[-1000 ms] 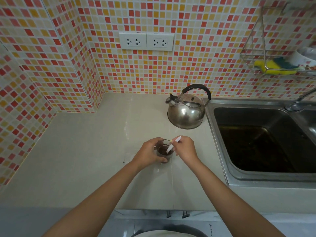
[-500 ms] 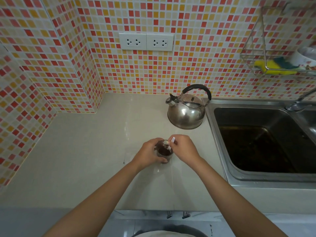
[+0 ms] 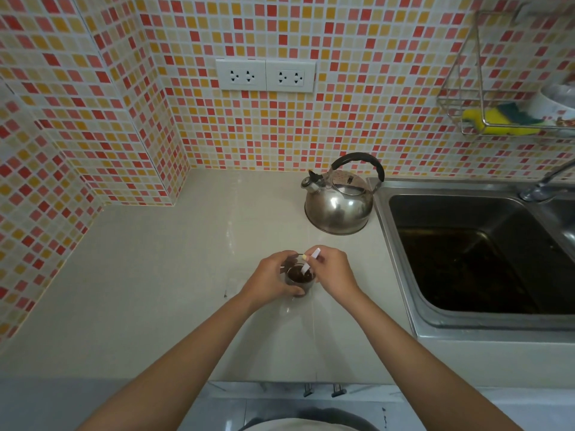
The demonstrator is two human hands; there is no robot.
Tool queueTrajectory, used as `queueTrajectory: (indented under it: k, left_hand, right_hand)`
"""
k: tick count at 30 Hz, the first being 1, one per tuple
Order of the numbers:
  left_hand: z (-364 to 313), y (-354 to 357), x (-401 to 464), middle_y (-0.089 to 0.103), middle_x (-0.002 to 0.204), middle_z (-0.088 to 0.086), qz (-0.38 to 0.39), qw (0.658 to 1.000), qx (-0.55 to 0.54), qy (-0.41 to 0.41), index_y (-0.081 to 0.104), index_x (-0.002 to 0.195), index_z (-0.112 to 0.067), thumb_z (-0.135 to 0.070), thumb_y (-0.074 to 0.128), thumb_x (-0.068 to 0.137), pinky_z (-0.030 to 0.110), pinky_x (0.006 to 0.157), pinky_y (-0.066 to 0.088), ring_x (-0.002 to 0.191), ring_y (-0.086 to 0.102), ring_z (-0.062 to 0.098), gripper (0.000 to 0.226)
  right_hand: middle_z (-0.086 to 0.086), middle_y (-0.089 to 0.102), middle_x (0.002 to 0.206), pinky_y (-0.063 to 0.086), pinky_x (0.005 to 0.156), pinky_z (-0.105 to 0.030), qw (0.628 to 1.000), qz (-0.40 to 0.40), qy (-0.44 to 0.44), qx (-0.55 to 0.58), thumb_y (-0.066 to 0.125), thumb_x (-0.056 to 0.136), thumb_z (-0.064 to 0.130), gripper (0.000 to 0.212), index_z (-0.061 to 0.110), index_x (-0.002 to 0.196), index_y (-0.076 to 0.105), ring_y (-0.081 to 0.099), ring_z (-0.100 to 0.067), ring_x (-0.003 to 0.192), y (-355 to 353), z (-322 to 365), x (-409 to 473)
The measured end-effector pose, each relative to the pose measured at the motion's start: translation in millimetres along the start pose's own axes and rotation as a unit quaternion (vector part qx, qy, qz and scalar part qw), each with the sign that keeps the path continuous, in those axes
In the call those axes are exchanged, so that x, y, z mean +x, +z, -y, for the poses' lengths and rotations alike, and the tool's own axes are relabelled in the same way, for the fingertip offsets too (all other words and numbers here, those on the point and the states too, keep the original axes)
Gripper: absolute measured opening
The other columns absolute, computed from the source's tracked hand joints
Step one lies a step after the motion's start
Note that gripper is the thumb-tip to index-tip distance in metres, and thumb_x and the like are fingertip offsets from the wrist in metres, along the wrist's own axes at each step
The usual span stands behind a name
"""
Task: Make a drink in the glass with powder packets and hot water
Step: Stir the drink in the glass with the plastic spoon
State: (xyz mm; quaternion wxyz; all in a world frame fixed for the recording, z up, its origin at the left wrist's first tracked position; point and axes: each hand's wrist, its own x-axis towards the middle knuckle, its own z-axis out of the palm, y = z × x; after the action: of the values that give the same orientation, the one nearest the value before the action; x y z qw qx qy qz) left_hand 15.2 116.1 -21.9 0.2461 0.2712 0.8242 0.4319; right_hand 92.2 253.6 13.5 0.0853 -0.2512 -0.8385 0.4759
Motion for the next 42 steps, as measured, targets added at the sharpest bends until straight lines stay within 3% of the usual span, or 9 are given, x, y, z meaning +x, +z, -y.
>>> queueTrajectory:
  k: [4, 8, 13, 17, 22, 26, 31, 35, 42]
  left_hand:
    - [-1.6, 0.3, -0.4, 0.062, 0.129, 0.003, 0.0, 1.0, 0.002, -0.002, 0.054, 0.132, -0.016, -0.019, 0.093, 0.053, 0.033, 0.105, 0.047, 0.117, 0.06, 0.017, 0.087]
    - [-1.5, 0.0, -0.3, 0.066, 0.12, 0.001, 0.003, 1.0, 0.007, 0.008, 0.059, 0.125, -0.018, -0.021, 0.091, 0.054, 0.038, 0.102, 0.05, 0.11, 0.063, 0.017, 0.078]
    - [-3.9, -0.5, -0.8, 0.062, 0.128, 0.003, 0.001, 1.0, 0.012, -0.003, 0.055, 0.131, -0.019, -0.022, 0.092, 0.054, 0.038, 0.105, 0.048, 0.117, 0.06, 0.019, 0.085]
    - [-2.4, 0.2, -0.2, 0.063, 0.127, 0.003, 0.005, 1.0, 0.006, -0.003, 0.055, 0.13, -0.017, -0.02, 0.092, 0.055, 0.04, 0.105, 0.048, 0.117, 0.061, 0.02, 0.083]
    - [-3.4, -0.6, -0.6, 0.063, 0.126, 0.002, 0.002, 1.0, 0.016, 0.001, 0.056, 0.128, -0.019, -0.022, 0.092, 0.054, 0.037, 0.104, 0.049, 0.116, 0.061, 0.019, 0.082]
    - [-2.1, 0.1, -0.7, 0.063, 0.126, 0.002, -0.001, 1.0, 0.012, -0.003, 0.055, 0.13, -0.019, -0.022, 0.093, 0.053, 0.036, 0.105, 0.048, 0.116, 0.061, 0.019, 0.086]
    - [-0.8, 0.2, 0.3, 0.063, 0.124, 0.003, 0.0, 1.0, -0.001, -0.01, 0.055, 0.129, -0.018, -0.019, 0.093, 0.051, 0.034, 0.104, 0.048, 0.114, 0.062, 0.018, 0.086]
    - [0.3, 0.5, 0.9, 0.064, 0.124, 0.003, 0.002, 1.0, 0.001, -0.01, 0.055, 0.129, -0.018, -0.018, 0.093, 0.051, 0.032, 0.105, 0.047, 0.114, 0.062, 0.017, 0.087]
    - [-0.1, 1.1, 0.1, 0.064, 0.125, 0.003, 0.001, 1.0, -0.006, -0.012, 0.055, 0.13, -0.018, -0.018, 0.093, 0.053, 0.037, 0.105, 0.047, 0.116, 0.061, 0.019, 0.087]
  right_hand:
    - [0.006, 0.056, 0.056, 0.042, 0.054, -0.024, 0.997, -0.021, 0.001, -0.068, 0.055, 0.09, 0.015, 0.023, 0.012, 0.068, 0.062, 0.056, -0.016, 0.058, -0.9, -3.3, -1.2]
    - [-0.005, 0.063, 0.064, 0.051, 0.063, -0.032, 1.0, 0.018, 0.006, -0.024, 0.058, 0.09, 0.016, 0.019, 0.008, 0.077, 0.067, 0.059, -0.02, 0.061, 6.3, 4.6, -2.8]
    - [-0.006, 0.062, 0.062, 0.046, 0.06, -0.03, 0.996, -0.025, 0.008, -0.08, 0.053, 0.092, 0.017, 0.026, 0.004, 0.073, 0.065, 0.058, -0.023, 0.062, 2.1, 0.2, -1.2]
    - [-0.016, 0.067, 0.068, 0.052, 0.064, -0.038, 0.999, -0.002, 0.03, -0.022, 0.056, 0.09, 0.014, 0.023, -0.002, 0.076, 0.066, 0.061, -0.028, 0.063, 5.8, 2.8, -2.4]
    - [-0.008, 0.066, 0.07, 0.048, 0.065, -0.032, 0.999, -0.005, -0.014, -0.053, 0.055, 0.091, 0.015, 0.019, 0.008, 0.077, 0.067, 0.061, -0.024, 0.068, 1.6, 3.6, -1.2]
    - [-0.002, 0.06, 0.063, 0.042, 0.061, -0.027, 0.998, -0.013, 0.024, -0.051, 0.056, 0.09, 0.014, 0.023, 0.011, 0.068, 0.064, 0.055, -0.018, 0.058, -1.0, -2.4, 0.1]
    - [-0.008, 0.063, 0.07, 0.047, 0.066, -0.032, 0.997, -0.035, 0.06, 0.022, 0.057, 0.088, 0.009, 0.014, 0.009, 0.076, 0.064, 0.053, -0.02, 0.057, 3.2, -5.6, -2.9]
    - [-0.01, 0.062, 0.065, 0.051, 0.069, -0.038, 0.996, -0.045, 0.073, 0.033, 0.054, 0.089, 0.007, 0.021, 0.001, 0.073, 0.067, 0.054, -0.027, 0.061, 0.2, -6.5, -2.1]
    - [-0.01, 0.063, 0.069, 0.05, 0.068, -0.035, 0.997, -0.038, 0.06, 0.022, 0.058, 0.089, 0.01, 0.018, 0.01, 0.072, 0.065, 0.054, -0.024, 0.06, -0.5, -7.7, -0.6]
